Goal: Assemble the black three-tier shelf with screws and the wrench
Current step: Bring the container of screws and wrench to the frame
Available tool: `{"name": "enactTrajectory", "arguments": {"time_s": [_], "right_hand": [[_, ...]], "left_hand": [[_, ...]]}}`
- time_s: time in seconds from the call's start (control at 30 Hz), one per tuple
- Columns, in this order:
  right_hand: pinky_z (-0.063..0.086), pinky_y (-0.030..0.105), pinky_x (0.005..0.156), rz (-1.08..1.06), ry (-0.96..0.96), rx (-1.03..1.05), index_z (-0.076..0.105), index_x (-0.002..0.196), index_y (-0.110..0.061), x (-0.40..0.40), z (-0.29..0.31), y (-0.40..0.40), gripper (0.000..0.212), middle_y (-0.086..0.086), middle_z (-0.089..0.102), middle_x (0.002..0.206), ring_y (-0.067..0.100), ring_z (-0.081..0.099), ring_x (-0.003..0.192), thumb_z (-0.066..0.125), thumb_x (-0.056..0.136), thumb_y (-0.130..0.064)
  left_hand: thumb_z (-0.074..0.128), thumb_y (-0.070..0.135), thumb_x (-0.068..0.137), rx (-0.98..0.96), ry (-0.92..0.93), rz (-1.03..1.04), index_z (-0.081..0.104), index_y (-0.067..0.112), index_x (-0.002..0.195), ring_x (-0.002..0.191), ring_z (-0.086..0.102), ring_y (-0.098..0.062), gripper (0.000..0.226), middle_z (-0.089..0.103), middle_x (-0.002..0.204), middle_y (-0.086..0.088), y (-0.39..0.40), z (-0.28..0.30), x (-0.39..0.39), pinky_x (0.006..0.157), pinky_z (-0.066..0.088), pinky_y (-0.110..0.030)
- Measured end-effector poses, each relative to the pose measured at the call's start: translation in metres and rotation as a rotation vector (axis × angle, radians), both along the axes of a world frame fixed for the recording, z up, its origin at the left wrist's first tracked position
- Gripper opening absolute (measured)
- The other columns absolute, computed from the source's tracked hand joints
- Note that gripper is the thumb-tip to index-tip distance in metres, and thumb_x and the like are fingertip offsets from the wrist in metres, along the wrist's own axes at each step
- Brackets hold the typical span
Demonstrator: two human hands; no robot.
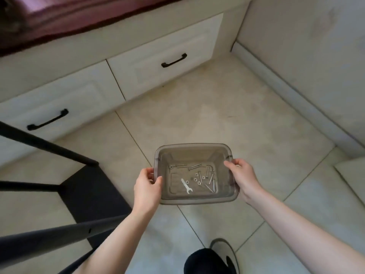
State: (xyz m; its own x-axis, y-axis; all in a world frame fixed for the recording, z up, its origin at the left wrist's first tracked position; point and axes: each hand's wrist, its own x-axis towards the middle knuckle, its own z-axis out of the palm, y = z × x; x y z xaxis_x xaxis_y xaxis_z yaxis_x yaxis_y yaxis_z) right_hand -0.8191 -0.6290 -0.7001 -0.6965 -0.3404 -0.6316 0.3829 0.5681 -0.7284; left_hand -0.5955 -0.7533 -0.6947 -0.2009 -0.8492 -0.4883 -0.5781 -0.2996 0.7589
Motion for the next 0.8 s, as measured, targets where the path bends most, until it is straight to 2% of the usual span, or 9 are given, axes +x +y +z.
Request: {"name": "enactTrajectory", "arguments": {"time_s": [0.07,0.27,0.33,0.43,0.57,0.7,0.8], "right_hand": [[0.046,0.037,0.069,0.002,-0.007,-0.005,0.056,0.084,-0.014,0.005,-0.026,-0.002,0.013,0.008,0.059,0.078,0.023,0.055,0.067,0.067,0.091,-0.019],[0.049,0.029,0.058,0.047,-0.051,-0.042,0.06,0.085,-0.011,0.014,-0.071,-0.007,0.01,0.005,0.065,0.07,0.018,0.06,0.057,0.064,0.093,-0.016],[0.05,0.029,0.057,0.077,-0.067,-0.047,0.062,0.088,-0.008,0.017,-0.076,-0.006,0.01,0.005,0.066,0.068,0.017,0.06,0.054,0.062,0.094,-0.016],[0.048,0.031,0.06,0.119,-0.084,-0.059,0.061,0.09,-0.008,0.024,-0.079,-0.005,0.009,0.003,0.062,0.061,0.018,0.056,0.052,0.061,0.095,-0.016],[0.043,0.024,0.046,0.148,-0.113,-0.049,0.058,0.088,-0.009,0.033,-0.085,0.002,0.009,-0.001,0.05,0.051,0.014,0.045,0.043,0.059,0.094,-0.014],[0.045,0.026,0.051,0.159,-0.114,-0.06,0.058,0.094,-0.008,0.041,-0.091,0.006,0.006,0.007,0.053,0.065,0.021,0.05,0.054,0.058,0.095,-0.014],[0.049,0.036,0.064,0.17,-0.144,-0.084,0.057,0.097,-0.006,0.047,-0.095,0.013,0.006,0.012,0.059,0.075,0.027,0.056,0.07,0.057,0.096,-0.012]], "left_hand": [[0.058,0.003,0.093,-0.026,-0.048,-0.05,0.054,0.022,0.107,0.086,0.059,-0.005,0.024,0.06,0.093,0.013,0.0,-0.023,0.003,0.071,0.043,-0.023],[0.053,0.001,0.092,-0.038,-0.075,-0.033,0.056,0.016,0.118,0.091,0.06,-0.019,0.03,0.059,0.092,0.009,0.003,-0.065,0.015,0.08,0.048,-0.031],[0.053,0.002,0.094,-0.029,-0.066,-0.018,0.056,0.014,0.123,0.098,0.061,-0.023,0.032,0.062,0.099,0.003,0.003,-0.07,0.02,0.087,0.052,-0.037],[0.054,0.0,0.095,-0.02,-0.04,-0.005,0.058,0.014,0.13,0.103,0.063,-0.026,0.038,0.064,0.108,-0.002,0.002,-0.074,0.029,0.094,0.054,-0.042],[0.051,-0.008,0.094,-0.015,-0.015,-0.003,0.056,0.013,0.138,0.106,0.065,-0.028,0.049,0.064,0.116,-0.006,-0.001,-0.079,0.038,0.096,0.055,-0.046],[0.052,-0.01,0.093,-0.023,0.028,-0.086,0.048,0.019,0.147,0.102,0.065,-0.019,0.061,0.06,0.113,0.009,-0.003,-0.083,0.045,0.088,0.055,-0.031],[0.053,-0.011,0.092,-0.012,0.049,-0.153,0.037,0.022,0.153,0.115,0.058,-0.012,0.071,0.053,0.13,0.01,0.0,-0.085,0.048,0.088,0.049,-0.018]]}}
